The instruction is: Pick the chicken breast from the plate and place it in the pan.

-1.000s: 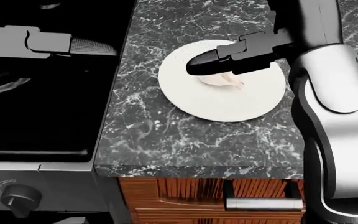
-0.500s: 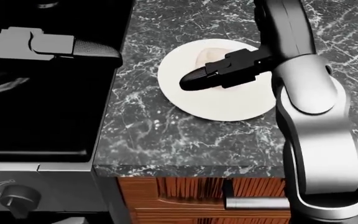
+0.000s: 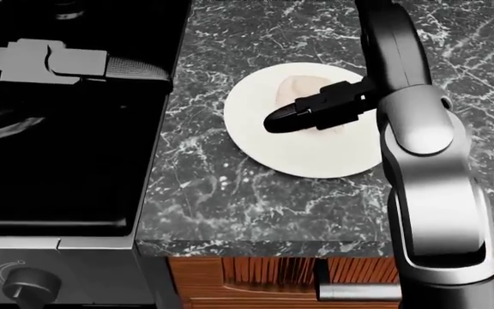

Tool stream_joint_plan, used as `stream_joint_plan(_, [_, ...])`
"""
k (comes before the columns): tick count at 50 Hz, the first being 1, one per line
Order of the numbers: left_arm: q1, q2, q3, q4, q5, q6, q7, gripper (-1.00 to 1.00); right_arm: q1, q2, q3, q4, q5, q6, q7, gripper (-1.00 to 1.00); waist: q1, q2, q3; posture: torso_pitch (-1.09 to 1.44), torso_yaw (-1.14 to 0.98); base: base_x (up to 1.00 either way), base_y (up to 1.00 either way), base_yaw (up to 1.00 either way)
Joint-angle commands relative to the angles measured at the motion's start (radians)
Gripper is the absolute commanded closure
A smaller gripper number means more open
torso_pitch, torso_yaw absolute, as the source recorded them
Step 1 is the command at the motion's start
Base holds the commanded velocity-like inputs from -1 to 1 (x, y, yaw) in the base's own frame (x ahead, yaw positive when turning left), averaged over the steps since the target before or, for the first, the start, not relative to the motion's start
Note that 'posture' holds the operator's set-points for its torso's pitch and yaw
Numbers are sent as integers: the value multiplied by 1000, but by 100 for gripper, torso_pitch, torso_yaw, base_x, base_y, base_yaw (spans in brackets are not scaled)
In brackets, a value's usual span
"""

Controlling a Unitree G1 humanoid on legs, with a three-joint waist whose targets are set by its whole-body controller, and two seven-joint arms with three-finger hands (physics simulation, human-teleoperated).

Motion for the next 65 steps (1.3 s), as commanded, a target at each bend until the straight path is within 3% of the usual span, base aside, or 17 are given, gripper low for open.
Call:
stream_joint_plan(1, [-27, 6, 4, -18, 5, -28, 0, -100, -30, -8, -8, -23, -1, -43, -11, -100, 0, 1, -27, 0, 0, 0, 0, 0])
stream_joint_plan(15, [-24, 1, -1, -14, 16, -33, -7, -100, -15, -7, -2, 8, -7, -16, 5, -100, 1, -1, -25, 0, 0, 0, 0, 0])
stream_joint_plan(23, [-23, -1, 0, -11, 20, -37, -10, -100, -31, 0, -26, 31, 39, 25, -12, -100, 3, -2, -25, 0, 0, 0, 0, 0])
stream_joint_plan(26, [-23, -2, -1, -10, 21, -36, -11, -100, -36, -6, -5, 45, 31, 37, -17, -100, 3, -2, -25, 0, 0, 0, 0, 0])
stream_joint_plan(40, [-20, -8, -4, -6, 31, -42, -14, -100, -79, -19, -5, 51, 24, 85, -43, -100, 5, -2, -27, 0, 0, 0, 0, 0])
stream_joint_plan(46, [-17, -11, -11, -8, 36, -41, -15, -100, -71, -24, -4, 49, 27, 61, -15, -100, 5, -2, -27, 0, 0, 0, 0, 0])
stream_joint_plan(65, [-6, -23, -21, 9, 60, -64, -30, -100, -126, -32, -26, 315, 74, -131, -49, -100, 2, -2, -33, 0, 0, 0, 0, 0])
